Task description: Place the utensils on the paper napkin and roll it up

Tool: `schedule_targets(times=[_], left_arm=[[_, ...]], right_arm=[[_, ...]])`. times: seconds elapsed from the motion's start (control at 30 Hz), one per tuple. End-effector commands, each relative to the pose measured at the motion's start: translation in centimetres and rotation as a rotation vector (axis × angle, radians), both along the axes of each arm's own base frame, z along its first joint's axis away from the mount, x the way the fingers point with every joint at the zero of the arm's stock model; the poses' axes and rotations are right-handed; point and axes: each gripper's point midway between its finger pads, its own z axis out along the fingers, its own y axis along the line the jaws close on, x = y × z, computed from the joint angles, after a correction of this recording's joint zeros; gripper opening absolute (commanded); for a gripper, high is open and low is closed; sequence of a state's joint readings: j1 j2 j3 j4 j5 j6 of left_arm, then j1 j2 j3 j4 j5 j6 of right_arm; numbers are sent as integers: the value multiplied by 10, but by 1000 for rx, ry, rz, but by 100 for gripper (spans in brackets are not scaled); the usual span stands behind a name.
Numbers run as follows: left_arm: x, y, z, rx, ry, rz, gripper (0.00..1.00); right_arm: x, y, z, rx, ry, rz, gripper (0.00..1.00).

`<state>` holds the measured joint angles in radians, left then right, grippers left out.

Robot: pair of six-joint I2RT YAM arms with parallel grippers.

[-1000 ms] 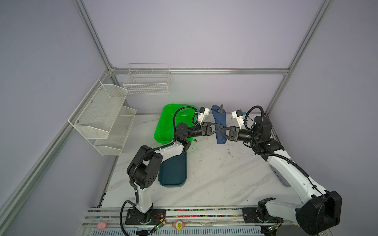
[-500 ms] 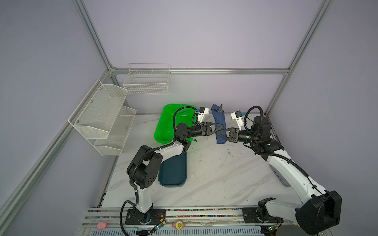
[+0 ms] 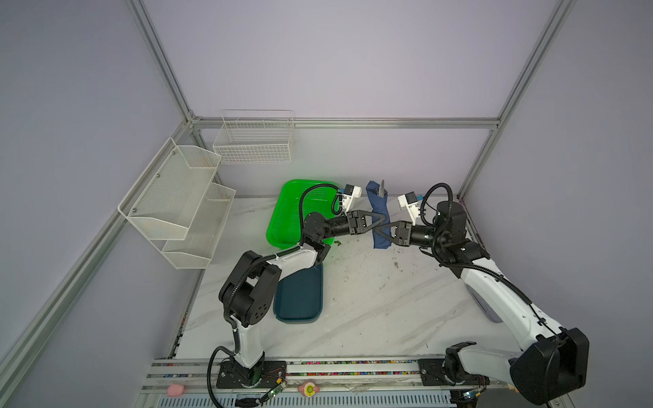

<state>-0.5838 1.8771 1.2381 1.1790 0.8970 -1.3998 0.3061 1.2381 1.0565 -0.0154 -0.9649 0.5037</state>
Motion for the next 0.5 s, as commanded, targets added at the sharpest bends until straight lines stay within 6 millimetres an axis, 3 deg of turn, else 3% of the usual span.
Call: schedule_targets(times=[0.0, 0.47], left_arm=[[-4, 6, 41, -53, -113, 49, 37], [14, 9, 3, 85, -23, 133, 63]], right_arm=[[-5, 3, 14, 13, -54, 16, 18], [-3, 1, 11, 14, -55, 1, 18]])
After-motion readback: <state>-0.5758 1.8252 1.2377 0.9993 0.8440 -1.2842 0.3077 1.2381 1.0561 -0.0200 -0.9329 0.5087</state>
